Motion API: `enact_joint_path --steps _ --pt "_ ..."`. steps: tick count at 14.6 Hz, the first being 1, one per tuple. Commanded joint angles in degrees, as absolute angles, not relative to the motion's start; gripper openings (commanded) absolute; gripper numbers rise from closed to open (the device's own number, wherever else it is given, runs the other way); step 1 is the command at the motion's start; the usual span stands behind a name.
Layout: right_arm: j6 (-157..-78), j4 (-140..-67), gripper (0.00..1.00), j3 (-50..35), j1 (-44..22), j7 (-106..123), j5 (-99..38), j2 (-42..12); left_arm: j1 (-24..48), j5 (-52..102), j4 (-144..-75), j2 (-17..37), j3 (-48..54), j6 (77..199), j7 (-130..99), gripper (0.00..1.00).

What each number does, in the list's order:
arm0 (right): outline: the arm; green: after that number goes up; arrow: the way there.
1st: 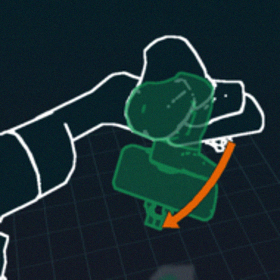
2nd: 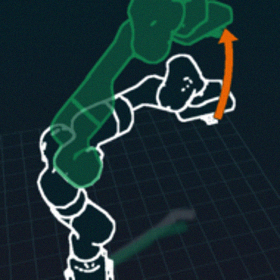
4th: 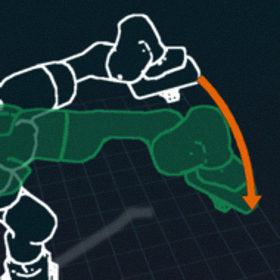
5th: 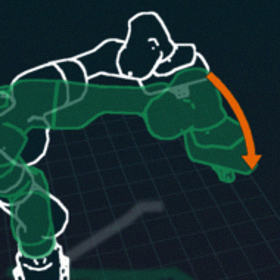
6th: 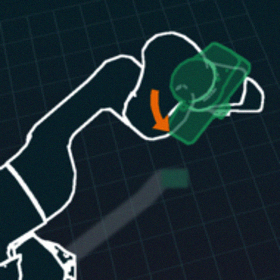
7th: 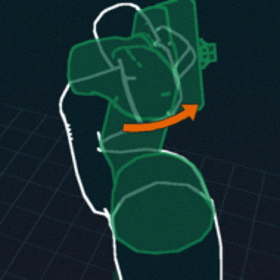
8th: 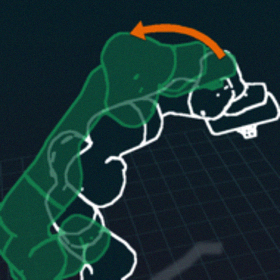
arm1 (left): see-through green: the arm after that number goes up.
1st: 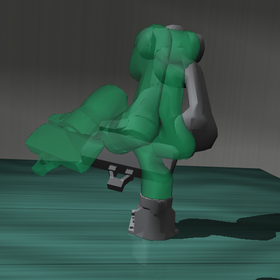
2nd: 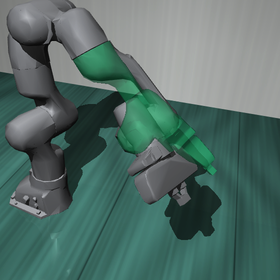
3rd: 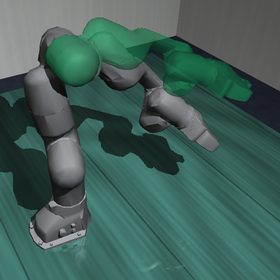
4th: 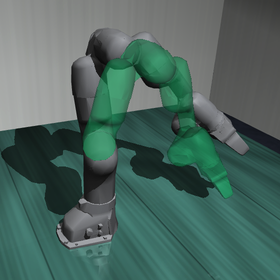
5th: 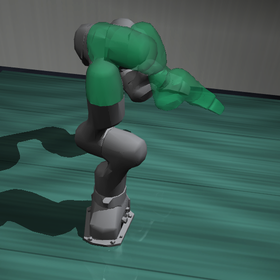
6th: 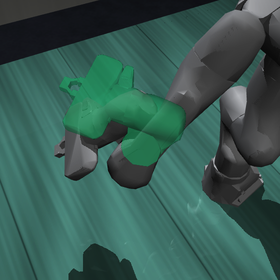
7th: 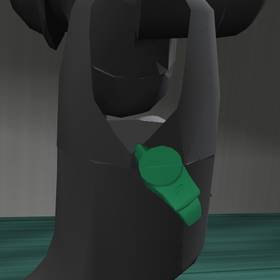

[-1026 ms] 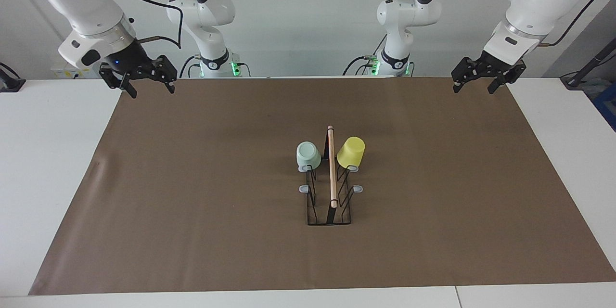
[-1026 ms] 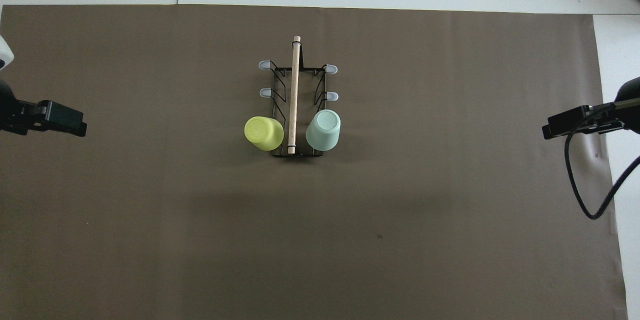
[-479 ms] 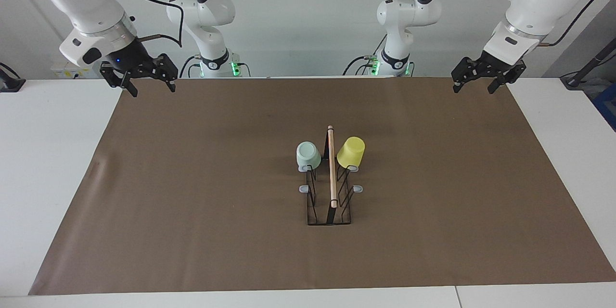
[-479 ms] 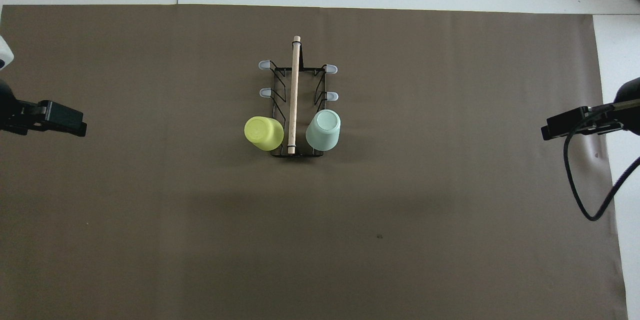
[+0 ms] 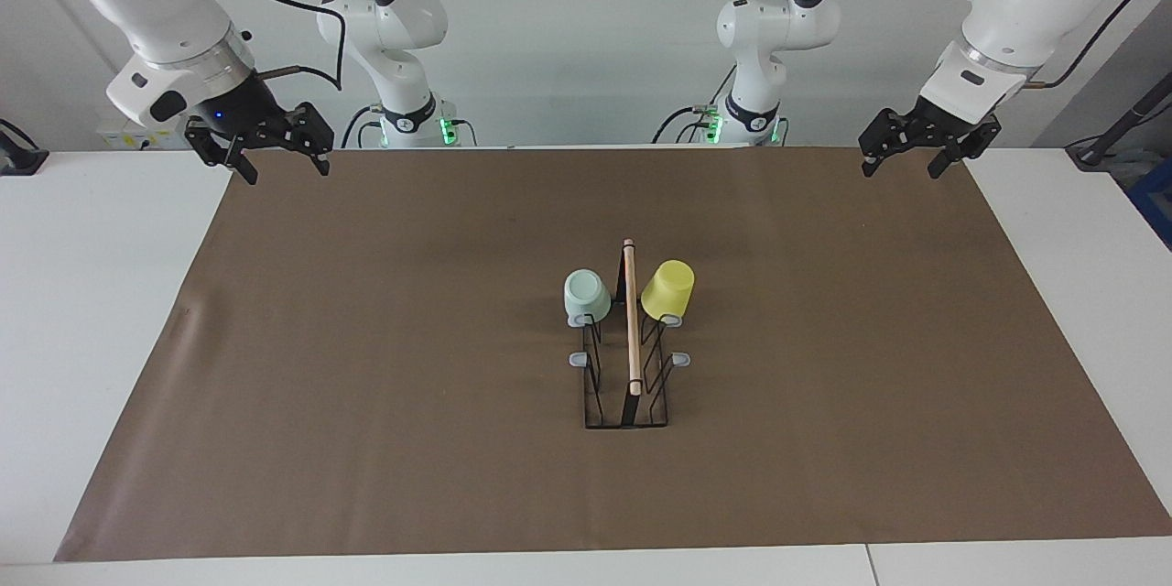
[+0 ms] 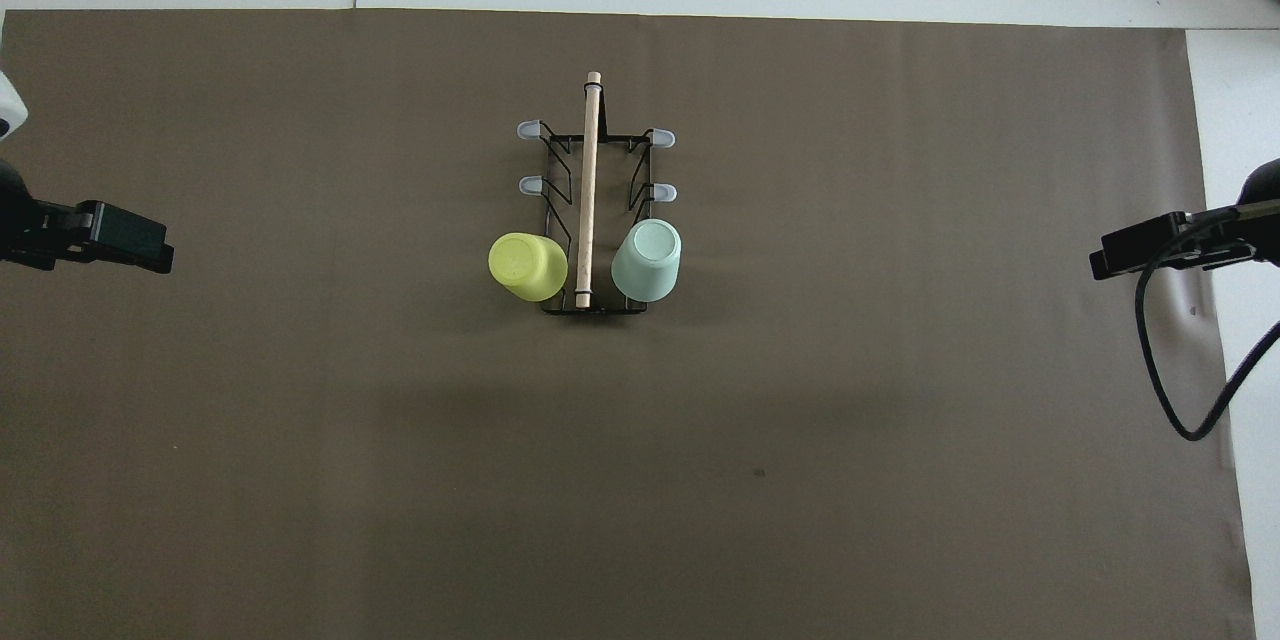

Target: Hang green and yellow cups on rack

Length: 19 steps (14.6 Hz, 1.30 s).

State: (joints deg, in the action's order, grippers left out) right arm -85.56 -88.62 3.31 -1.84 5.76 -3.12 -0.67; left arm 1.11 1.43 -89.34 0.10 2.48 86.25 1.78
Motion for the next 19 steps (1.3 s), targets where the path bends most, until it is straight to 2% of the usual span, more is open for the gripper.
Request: enact_joint_path --steps 1,6,19 --pt "-86.6 -89.8 1.00 3.0 -1.6 5.8 -2.5 0.4 1.1 0.7 -91.3 -1.6 2.5 86.7 2.4 1.00" --pt "-90.7 -90.1 1.00 3.0 -1.5 5.9 -0.1 0.4 1.1 0.7 -91.3 -1.6 2.5 86.7 2.4 1.00" --pt "-90.6 -90.1 1.00 3.0 -1.6 5.7 0.4 0.4 1.7 0.9 -91.0 -1.1 2.5 91.7 2.5 1.00"
